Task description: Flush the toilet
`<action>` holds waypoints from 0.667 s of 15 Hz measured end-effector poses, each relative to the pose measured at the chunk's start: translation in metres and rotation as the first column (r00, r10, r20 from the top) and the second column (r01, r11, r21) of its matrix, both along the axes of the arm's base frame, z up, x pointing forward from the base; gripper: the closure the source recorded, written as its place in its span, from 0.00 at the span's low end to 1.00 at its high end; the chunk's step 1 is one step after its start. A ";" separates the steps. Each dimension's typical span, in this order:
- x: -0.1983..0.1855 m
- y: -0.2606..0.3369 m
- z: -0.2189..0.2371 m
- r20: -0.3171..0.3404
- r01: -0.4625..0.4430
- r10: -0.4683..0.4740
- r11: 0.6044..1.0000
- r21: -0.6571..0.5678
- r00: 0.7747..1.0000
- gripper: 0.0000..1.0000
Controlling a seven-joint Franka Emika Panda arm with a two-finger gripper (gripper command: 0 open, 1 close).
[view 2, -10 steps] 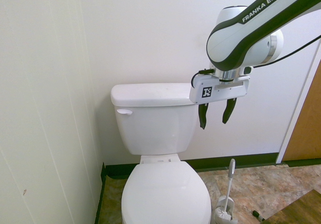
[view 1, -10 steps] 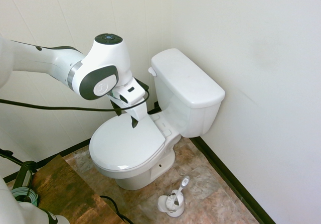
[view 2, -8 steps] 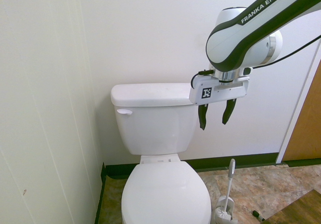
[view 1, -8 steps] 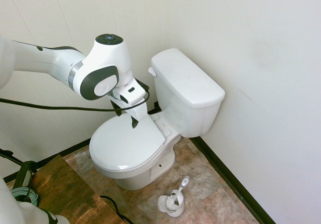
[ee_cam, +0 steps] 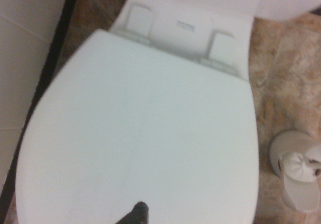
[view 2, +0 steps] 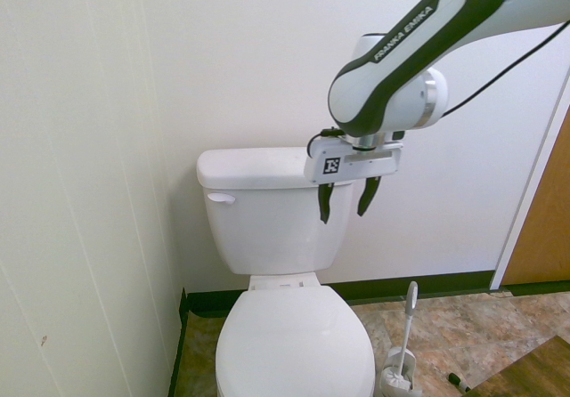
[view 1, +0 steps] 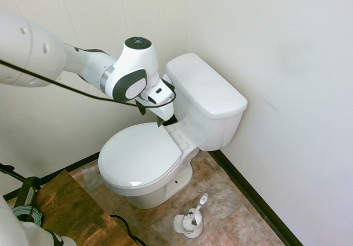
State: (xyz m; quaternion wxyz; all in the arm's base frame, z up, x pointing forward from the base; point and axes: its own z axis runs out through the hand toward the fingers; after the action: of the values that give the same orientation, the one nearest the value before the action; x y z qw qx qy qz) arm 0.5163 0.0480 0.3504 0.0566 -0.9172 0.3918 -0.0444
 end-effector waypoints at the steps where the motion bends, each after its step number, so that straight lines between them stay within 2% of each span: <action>1: 0.017 0.009 -0.001 0.009 -0.013 0.013 1.000 0.005 1.000 0.00; 6: 0.083 0.054 -0.002 0.045 -0.040 0.039 0.999 0.006 0.998 0.00; 10: 0.113 0.083 0.019 0.046 -0.051 0.051 0.999 0.012 0.998 0.00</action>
State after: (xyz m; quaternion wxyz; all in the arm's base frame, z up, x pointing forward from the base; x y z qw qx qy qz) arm 0.6296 0.1306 0.3698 0.0729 -0.9253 0.3672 -0.0612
